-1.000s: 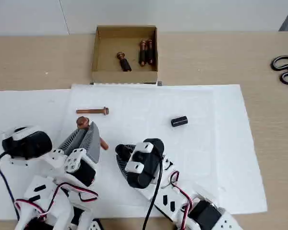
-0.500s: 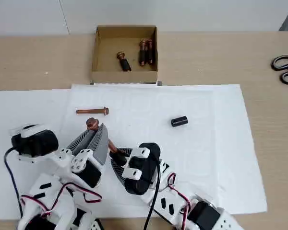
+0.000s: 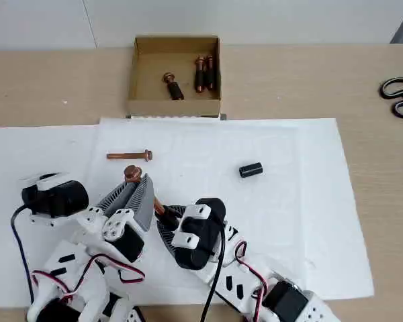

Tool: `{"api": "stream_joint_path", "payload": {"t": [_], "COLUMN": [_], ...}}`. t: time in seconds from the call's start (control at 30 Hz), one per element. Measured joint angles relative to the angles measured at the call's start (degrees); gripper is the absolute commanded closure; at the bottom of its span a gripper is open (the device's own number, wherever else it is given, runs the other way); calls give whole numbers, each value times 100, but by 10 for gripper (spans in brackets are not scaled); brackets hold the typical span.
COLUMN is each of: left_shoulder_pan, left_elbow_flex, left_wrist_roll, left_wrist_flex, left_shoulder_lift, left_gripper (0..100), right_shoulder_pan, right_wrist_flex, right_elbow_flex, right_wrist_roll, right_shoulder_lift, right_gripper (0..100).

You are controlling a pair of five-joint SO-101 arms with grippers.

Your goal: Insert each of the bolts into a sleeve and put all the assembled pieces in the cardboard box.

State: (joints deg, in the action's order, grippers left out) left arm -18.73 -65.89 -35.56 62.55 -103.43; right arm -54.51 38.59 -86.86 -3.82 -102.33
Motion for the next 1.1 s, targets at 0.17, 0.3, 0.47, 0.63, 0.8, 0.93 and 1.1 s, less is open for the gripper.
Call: {"api": "stream_joint_path", "payload": {"t": [0.17,0.3,0.47,0.63,0.8,0.93,1.1], "left_shoulder_pan": [-202,-255,-264,-316,-334,-343,-352], "left_elbow_flex": [-9,-9,0,-88,-149,-343,-431], "left_wrist_roll": [18,18,0,325,484,642,712], "left_wrist_flex": [53,281,466,642,730,730,721], "left_shoulder_lift": [0,0,0,-9,-26,-44,-44], "left_gripper": [994,994,994,994,994,994,994], "right_shoulder_pan": [0,-18,-18,-18,-18,44,211], "right_wrist_flex": [0,0,0,0,0,9,9], "right_elbow_flex": [9,9,0,-9,-18,-35,-35], "right_wrist_roll": [0,0,0,9,18,18,0], "right_shoulder_lift": [0,0,0,9,18,26,26], "right_gripper": [996,996,996,996,996,996,996]}}
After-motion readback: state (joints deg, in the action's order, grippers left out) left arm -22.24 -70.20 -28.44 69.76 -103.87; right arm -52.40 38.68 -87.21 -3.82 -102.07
